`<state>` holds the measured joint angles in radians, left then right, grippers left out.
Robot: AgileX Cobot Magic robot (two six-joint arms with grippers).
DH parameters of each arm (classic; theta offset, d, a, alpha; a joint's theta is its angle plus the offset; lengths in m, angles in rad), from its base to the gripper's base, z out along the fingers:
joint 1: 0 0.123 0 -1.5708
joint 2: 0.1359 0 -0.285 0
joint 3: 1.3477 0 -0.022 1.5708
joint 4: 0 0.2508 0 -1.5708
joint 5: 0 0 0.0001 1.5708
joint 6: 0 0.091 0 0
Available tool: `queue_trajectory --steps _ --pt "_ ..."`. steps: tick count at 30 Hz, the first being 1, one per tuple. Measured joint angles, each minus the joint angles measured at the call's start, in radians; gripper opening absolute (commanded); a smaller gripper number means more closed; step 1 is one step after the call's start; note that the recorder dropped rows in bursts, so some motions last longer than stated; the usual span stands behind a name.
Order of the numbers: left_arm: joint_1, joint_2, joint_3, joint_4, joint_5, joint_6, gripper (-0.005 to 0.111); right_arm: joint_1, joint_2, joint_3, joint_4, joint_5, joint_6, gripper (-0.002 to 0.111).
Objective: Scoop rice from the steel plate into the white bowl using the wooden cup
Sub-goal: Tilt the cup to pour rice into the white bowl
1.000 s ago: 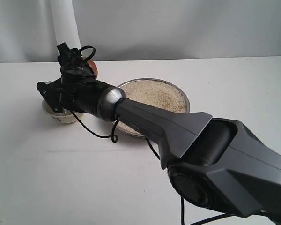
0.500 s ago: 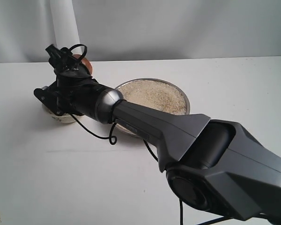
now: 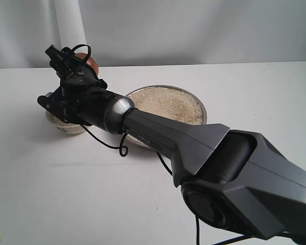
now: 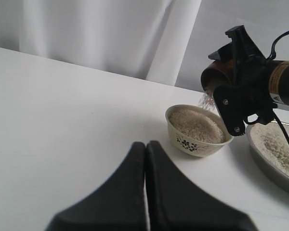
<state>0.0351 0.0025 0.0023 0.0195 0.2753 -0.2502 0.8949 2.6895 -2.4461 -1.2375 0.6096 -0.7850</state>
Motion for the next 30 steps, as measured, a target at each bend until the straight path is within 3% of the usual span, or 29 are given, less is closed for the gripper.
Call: queue_trajectory --steps 30 --pt "0.0 0.0 0.0 0.0 0.0 0.0 0.0 0.012 -0.054 -0.005 -0.101 -0.025 0.0 0.0"
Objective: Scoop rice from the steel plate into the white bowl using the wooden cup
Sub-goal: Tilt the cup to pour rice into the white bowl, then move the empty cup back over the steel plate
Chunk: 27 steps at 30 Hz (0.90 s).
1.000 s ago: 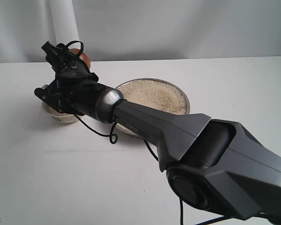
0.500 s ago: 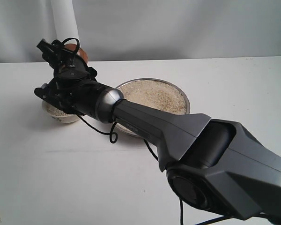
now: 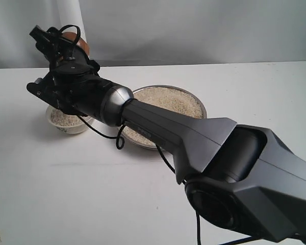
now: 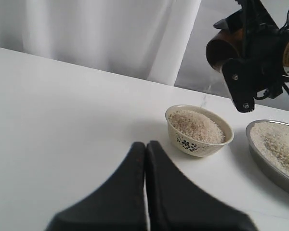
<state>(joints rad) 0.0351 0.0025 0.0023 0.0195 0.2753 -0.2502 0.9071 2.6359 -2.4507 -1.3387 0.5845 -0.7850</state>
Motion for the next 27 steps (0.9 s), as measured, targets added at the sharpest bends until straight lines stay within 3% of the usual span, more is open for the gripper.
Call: queue_trajectory --steps 22,27 --pt "0.0 0.0 0.0 0.0 0.0 0.0 0.0 0.0 -0.033 0.059 0.067 0.03 -0.061 0.0" --pt "0.0 0.0 0.0 0.0 0.0 0.0 0.0 0.0 -0.079 0.059 0.324 0.075 0.002 0.0"
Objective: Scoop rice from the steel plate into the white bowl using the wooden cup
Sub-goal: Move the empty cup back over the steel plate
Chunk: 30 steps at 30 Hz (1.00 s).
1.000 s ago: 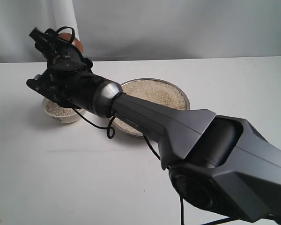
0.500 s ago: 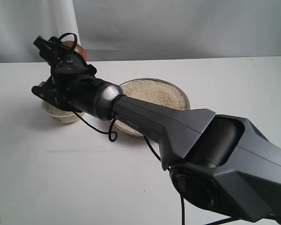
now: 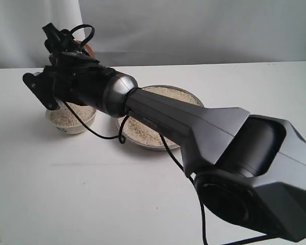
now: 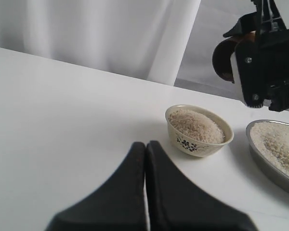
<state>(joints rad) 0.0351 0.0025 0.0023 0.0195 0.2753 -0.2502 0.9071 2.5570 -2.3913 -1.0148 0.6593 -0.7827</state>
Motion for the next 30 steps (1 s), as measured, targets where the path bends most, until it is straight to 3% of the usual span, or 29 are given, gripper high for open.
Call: queue_trajectory --steps 7,12,21,30 --pt "0.0 0.0 0.0 0.0 0.0 0.0 0.0 -0.063 -0.144 0.0 0.384 0.252 0.131 0.0" --pt "0.0 0.0 0.0 0.0 0.0 0.0 0.0 -0.159 -0.196 0.0 0.514 0.509 0.135 0.0" --pt "0.0 0.0 0.0 0.0 0.0 0.0 0.0 -0.246 -0.198 0.082 0.5 0.558 0.018 0.0" --pt "0.0 0.0 0.0 0.0 0.0 0.0 0.0 -0.263 -0.158 0.188 0.319 0.564 -0.056 0.0"
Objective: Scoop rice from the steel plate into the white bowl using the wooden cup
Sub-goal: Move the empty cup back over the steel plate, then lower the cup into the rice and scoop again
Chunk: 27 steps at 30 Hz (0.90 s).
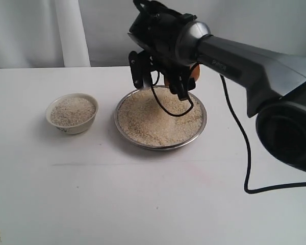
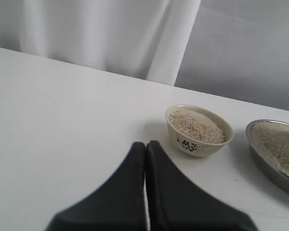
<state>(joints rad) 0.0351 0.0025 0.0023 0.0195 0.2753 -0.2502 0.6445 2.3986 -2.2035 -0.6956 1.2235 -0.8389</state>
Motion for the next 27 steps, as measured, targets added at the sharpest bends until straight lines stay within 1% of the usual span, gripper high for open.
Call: queue_trajectory --steps 9,17,23,27 --pt "0.0 0.0 0.0 0.0 0.0 0.0 0.0 -0.002 0.102 0.002 -0.087 0.0 -0.066 0.0" --pt "0.0 0.0 0.0 0.0 0.0 0.0 0.0 -0.005 0.158 0.002 -0.147 -0.057 -0.072 0.0" --pt "0.0 0.0 0.0 0.0 0.0 0.0 0.0 -0.005 0.178 0.002 -0.149 -0.067 -0.074 0.0" --pt "0.0 0.0 0.0 0.0 0.0 0.0 0.0 -0.005 0.178 0.002 -0.113 -0.085 -0.074 0.0"
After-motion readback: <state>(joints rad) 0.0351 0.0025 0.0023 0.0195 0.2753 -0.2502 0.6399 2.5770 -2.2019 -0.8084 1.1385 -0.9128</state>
